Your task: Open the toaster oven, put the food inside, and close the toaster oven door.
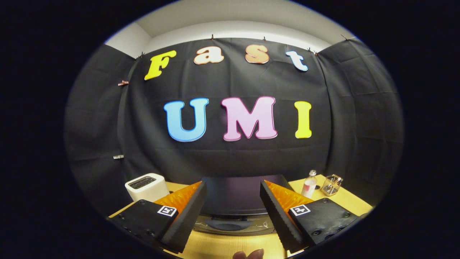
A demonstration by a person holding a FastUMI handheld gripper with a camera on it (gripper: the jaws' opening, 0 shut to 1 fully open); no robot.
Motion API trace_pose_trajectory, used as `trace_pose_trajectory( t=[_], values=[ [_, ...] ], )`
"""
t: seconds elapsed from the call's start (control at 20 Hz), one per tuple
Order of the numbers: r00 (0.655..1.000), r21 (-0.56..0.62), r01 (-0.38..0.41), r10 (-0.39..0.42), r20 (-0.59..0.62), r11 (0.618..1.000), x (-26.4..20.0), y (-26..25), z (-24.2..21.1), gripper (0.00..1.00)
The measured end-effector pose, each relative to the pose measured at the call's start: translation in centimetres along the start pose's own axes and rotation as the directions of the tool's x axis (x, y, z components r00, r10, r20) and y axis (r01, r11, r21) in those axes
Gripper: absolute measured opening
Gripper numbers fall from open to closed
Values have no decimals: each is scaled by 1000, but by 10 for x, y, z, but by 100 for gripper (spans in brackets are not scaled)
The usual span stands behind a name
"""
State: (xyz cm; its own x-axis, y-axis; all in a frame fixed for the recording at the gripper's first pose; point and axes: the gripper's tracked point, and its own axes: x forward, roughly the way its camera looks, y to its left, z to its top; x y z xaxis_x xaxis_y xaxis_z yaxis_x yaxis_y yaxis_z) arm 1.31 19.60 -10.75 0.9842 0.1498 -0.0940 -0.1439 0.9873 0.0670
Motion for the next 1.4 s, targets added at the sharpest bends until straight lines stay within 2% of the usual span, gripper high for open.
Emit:
trace_pose_trajectory(
  t=[0.3, 0.5, 0.65, 0.8, 1.0, 1.4],
  values=[
    [990, -41, 8, -14, -144, 999, 32, 17, -74, 98],
    [978, -48, 40, -49, -202, 998, 46, 11, -98, 98],
    [967, -36, 80, -87, -238, 996, 46, -2, -112, 98],
    [969, -66, 75, -89, -229, 995, 43, 1, -109, 98],
    [970, -49, 73, -82, -227, 996, 41, -1, -113, 99],
    [970, -33, 74, -80, -229, 997, -2, 1, -124, 99]
  ],
)
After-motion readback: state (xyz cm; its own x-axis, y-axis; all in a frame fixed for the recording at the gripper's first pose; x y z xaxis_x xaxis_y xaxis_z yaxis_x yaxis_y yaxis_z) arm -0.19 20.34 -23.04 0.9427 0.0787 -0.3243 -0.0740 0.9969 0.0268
